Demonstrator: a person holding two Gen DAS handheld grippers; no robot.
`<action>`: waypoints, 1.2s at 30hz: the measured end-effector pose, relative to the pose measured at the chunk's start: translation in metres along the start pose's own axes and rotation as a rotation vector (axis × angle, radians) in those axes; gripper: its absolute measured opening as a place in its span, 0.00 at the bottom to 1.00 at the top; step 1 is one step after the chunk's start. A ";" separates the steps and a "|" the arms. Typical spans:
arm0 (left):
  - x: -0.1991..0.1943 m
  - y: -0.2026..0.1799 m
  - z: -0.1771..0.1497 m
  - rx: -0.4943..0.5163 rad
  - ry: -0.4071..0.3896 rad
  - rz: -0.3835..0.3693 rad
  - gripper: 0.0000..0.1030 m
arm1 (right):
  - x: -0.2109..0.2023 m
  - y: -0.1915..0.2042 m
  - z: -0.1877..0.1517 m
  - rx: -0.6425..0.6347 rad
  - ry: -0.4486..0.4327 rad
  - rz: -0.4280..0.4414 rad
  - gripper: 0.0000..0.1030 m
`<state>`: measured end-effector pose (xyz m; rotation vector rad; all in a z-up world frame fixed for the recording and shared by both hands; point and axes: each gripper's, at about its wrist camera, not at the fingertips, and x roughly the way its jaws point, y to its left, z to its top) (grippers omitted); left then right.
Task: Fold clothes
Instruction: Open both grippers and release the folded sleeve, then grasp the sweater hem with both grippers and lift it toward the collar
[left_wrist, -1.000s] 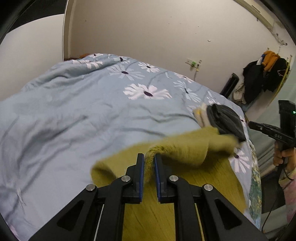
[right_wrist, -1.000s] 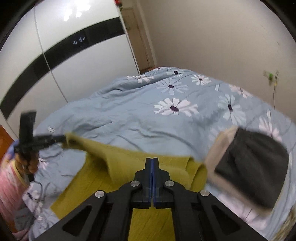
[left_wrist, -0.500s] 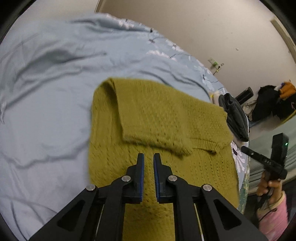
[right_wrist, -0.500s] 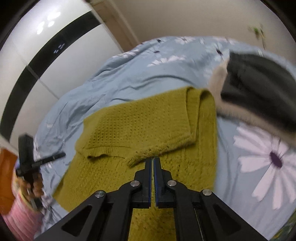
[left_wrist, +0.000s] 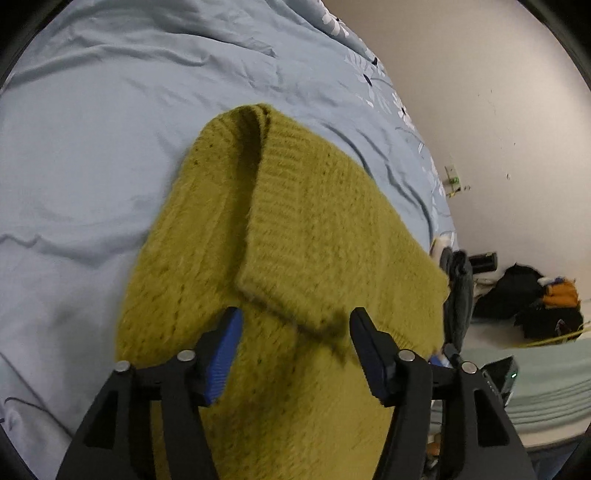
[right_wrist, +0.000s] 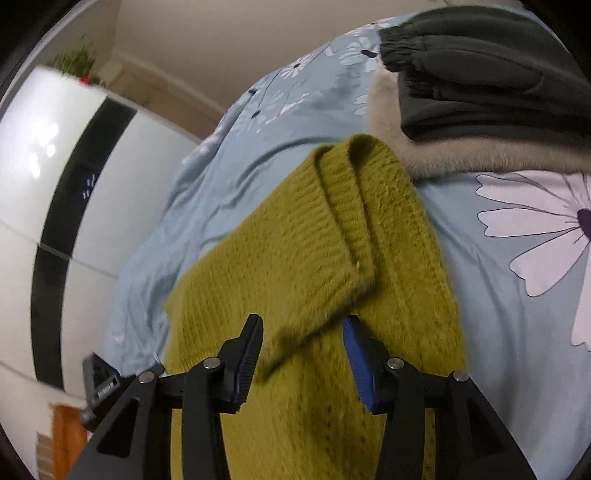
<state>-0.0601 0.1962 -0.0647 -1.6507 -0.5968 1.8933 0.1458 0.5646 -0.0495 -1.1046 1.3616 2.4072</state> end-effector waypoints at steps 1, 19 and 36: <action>0.002 -0.001 0.003 -0.005 -0.004 0.003 0.60 | 0.002 -0.001 0.002 0.015 -0.008 0.008 0.48; -0.026 -0.011 0.016 -0.043 -0.090 -0.049 0.10 | -0.022 0.037 0.009 -0.056 -0.089 0.047 0.11; -0.101 0.022 -0.044 -0.053 -0.033 -0.191 0.10 | -0.120 0.039 -0.058 -0.152 -0.142 0.092 0.11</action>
